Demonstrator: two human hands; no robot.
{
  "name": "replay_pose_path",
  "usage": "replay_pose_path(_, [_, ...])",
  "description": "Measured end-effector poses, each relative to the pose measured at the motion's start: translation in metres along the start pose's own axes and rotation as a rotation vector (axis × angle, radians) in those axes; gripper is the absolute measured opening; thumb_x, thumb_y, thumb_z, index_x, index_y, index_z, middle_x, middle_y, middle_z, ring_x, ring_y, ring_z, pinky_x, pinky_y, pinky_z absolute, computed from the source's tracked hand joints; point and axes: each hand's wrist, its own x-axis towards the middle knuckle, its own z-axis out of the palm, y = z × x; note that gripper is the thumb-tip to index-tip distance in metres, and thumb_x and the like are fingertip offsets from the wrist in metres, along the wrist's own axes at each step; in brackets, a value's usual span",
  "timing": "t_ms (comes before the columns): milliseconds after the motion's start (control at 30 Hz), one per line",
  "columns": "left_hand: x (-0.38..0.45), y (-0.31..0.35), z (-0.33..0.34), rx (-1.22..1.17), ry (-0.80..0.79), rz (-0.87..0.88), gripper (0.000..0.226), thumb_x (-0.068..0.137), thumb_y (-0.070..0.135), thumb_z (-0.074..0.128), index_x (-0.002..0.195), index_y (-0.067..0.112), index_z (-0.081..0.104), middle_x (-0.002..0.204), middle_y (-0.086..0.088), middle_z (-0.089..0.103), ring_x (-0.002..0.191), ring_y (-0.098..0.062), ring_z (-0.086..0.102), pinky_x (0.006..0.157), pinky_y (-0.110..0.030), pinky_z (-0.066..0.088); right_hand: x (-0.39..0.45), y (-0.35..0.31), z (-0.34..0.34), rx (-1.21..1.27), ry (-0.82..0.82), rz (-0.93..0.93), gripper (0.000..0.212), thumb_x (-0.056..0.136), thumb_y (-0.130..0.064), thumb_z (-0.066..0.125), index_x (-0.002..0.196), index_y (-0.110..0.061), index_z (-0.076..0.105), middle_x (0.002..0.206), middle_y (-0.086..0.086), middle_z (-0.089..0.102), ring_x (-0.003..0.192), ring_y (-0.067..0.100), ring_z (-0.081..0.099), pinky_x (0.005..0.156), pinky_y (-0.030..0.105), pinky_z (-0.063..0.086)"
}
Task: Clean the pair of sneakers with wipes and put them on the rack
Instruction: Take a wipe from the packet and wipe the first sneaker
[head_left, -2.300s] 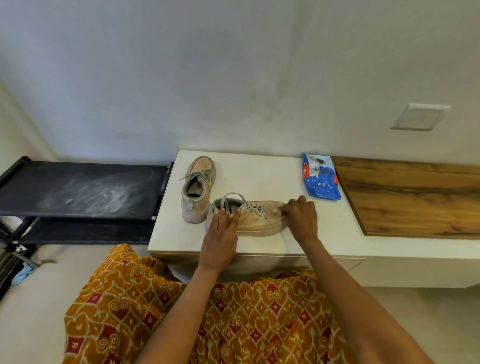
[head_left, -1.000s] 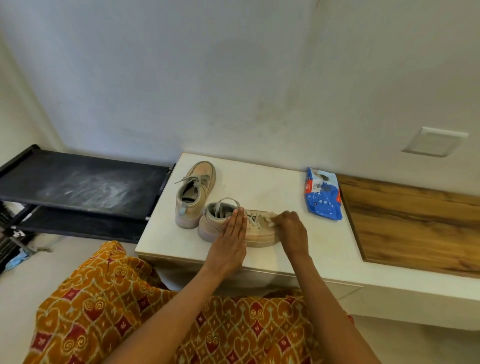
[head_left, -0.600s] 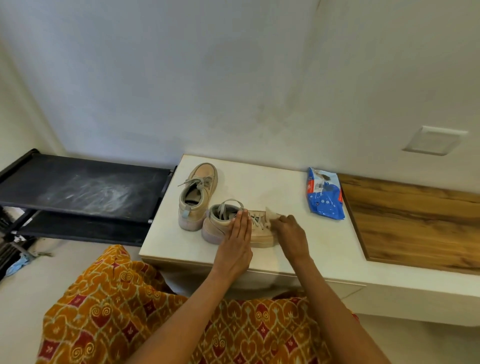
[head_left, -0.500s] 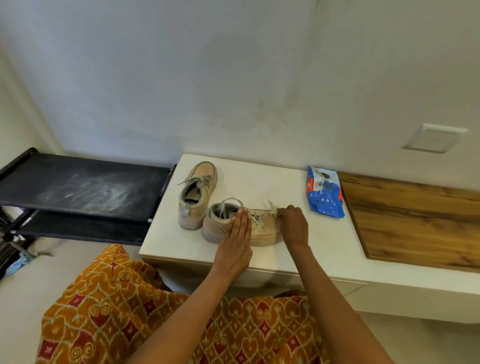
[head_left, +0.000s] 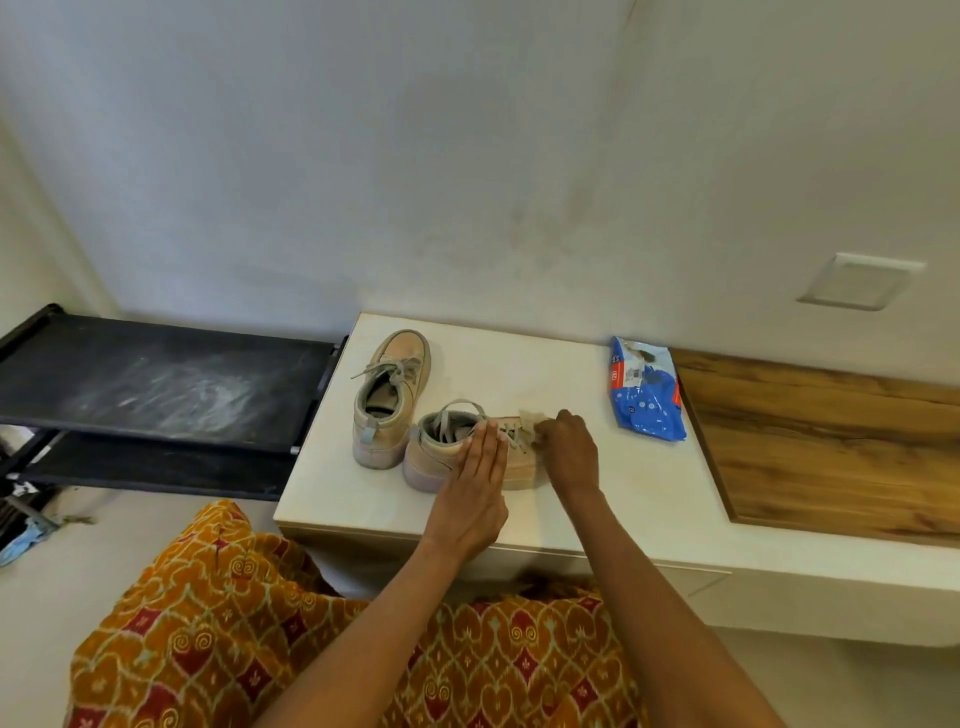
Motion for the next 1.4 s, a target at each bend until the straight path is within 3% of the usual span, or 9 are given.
replay_pose_path(233, [0.002,0.0,-0.002,0.011,-0.029,-0.007,0.068,0.081,0.023,0.031,0.142,-0.003,0.019,0.15,-0.023,0.021,0.14,-0.034,0.022,0.113,-0.044,0.019,-0.019,0.02,-0.005,-0.016,-0.026,-0.17,0.025,0.088,-0.016,0.061,0.112,-0.012,0.067,0.109,0.01,0.063,0.1,0.024,0.056,0.073,0.032,0.049])
replay_pose_path(400, [0.0,0.002,-0.007,-0.018,-0.005,-0.057,0.069,0.078,0.017,0.034,0.142,-0.004,0.016,0.15,-0.023,0.023,0.14,-0.034,0.023,0.111,-0.045,0.023,-0.014,0.009,-0.001,0.102,0.052,0.066,0.025,0.091,-0.012,0.054,0.113,-0.008,0.066,0.105,0.011,0.059,0.099,0.024,0.052,0.073,0.028,0.043])
replay_pose_path(500, [-0.003,0.003,-0.011,-0.072,0.001,-0.157,0.072,0.077,0.015,0.028,0.144,-0.007,0.013,0.149,-0.024,0.024,0.139,-0.035,0.02,0.109,-0.049,0.022,-0.043,-0.009,0.012,0.224,0.053,-0.015,0.027,0.088,-0.005,0.058,0.114,-0.007,0.064,0.111,0.013,0.06,0.1,0.027,0.056,0.078,0.03,0.048])
replay_pose_path(633, [-0.006,-0.007,-0.009,-0.064,-0.037,-0.125,0.075,0.073,0.016,0.048,0.141,-0.007,0.023,0.148,-0.024,0.03,0.136,-0.036,0.031,0.108,-0.044,0.028,-0.055,0.017,0.02,0.212,0.125,-0.092,0.042,0.073,0.005,0.071,0.113,-0.007,0.065,0.104,0.012,0.064,0.095,0.027,0.058,0.069,0.035,0.057])
replay_pose_path(767, [-0.004,-0.009,-0.012,-0.067,-0.066,-0.11,0.069,0.076,0.021,0.03,0.139,-0.007,0.031,0.146,-0.024,0.033,0.134,-0.036,0.035,0.107,-0.044,0.034,-0.038,0.003,0.014,0.343,0.135,0.154,0.023,0.091,-0.009,0.055,0.112,-0.007,0.063,0.106,0.007,0.058,0.104,0.022,0.052,0.079,0.012,0.045])
replay_pose_path(933, [-0.006,-0.01,-0.014,-0.149,-0.077,-0.088,0.075,0.076,0.015,0.048,0.143,-0.005,0.021,0.151,-0.023,0.02,0.141,-0.035,0.018,0.115,-0.044,0.019,-0.061,-0.032,0.023,0.485,0.197,0.084,0.028,0.089,-0.005,0.057,0.116,-0.01,0.064,0.111,0.01,0.066,0.101,0.022,0.06,0.086,0.033,0.053])
replay_pose_path(1067, [-0.008,-0.016,-0.019,-0.247,-0.044,-0.044,0.074,0.081,0.006,0.043,0.146,-0.001,0.009,0.155,-0.018,0.007,0.145,-0.029,0.001,0.117,-0.037,0.002,-0.069,-0.04,0.025,0.641,0.258,0.126,0.029,0.09,-0.01,0.059,0.119,-0.01,0.062,0.112,0.007,0.067,0.1,0.018,0.062,0.086,0.025,0.05])
replay_pose_path(1267, [-0.007,-0.013,-0.026,-0.313,0.09,-0.013,0.071,0.071,-0.002,0.052,0.138,-0.008,0.031,0.143,-0.025,0.037,0.138,-0.033,0.026,0.109,-0.049,0.032,-0.06,-0.05,0.025,0.615,0.185,-0.068,0.027,0.093,-0.013,0.055,0.12,-0.014,0.063,0.111,0.004,0.068,0.097,0.014,0.063,0.084,0.025,0.052])
replay_pose_path(1400, [-0.008,-0.014,-0.021,-0.282,0.104,-0.014,0.073,0.068,-0.002,0.061,0.136,-0.008,0.034,0.139,-0.026,0.041,0.133,-0.035,0.034,0.106,-0.049,0.032,-0.059,-0.041,0.028,0.499,0.171,-0.134,0.025,0.09,-0.01,0.059,0.114,-0.012,0.066,0.108,0.007,0.068,0.096,0.018,0.062,0.081,0.026,0.053])
